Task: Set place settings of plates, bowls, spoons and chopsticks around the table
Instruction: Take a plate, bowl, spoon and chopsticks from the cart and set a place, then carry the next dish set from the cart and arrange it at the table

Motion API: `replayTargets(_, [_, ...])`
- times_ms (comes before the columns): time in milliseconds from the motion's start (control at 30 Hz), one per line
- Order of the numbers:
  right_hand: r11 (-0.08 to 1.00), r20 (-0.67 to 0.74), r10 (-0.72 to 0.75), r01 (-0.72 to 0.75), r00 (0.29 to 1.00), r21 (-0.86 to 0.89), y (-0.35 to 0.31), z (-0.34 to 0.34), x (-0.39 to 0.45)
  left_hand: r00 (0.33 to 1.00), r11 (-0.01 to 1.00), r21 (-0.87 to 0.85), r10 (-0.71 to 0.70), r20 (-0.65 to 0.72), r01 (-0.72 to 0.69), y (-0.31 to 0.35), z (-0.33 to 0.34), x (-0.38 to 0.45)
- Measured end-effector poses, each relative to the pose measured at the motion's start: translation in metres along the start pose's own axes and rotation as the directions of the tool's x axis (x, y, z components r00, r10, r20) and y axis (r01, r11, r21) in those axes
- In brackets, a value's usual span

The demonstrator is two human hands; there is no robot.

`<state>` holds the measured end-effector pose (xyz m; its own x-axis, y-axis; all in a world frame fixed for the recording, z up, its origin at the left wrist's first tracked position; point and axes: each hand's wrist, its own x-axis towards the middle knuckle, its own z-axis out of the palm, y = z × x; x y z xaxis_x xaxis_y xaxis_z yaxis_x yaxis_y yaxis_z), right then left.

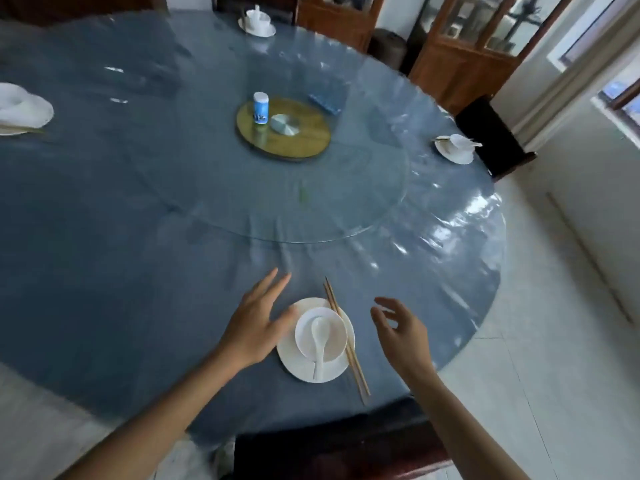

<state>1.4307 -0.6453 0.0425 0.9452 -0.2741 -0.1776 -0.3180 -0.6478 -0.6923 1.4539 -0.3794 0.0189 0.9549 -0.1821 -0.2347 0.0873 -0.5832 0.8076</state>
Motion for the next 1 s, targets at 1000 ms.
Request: replayTargets(1000, [0.998,0.355,0.02,-0.037,0.935,0.043,0.127,0.058,0.085,0.615,0.628,-0.61,-0.74,-0.273,0.484,-0.061,0.146,0.015])
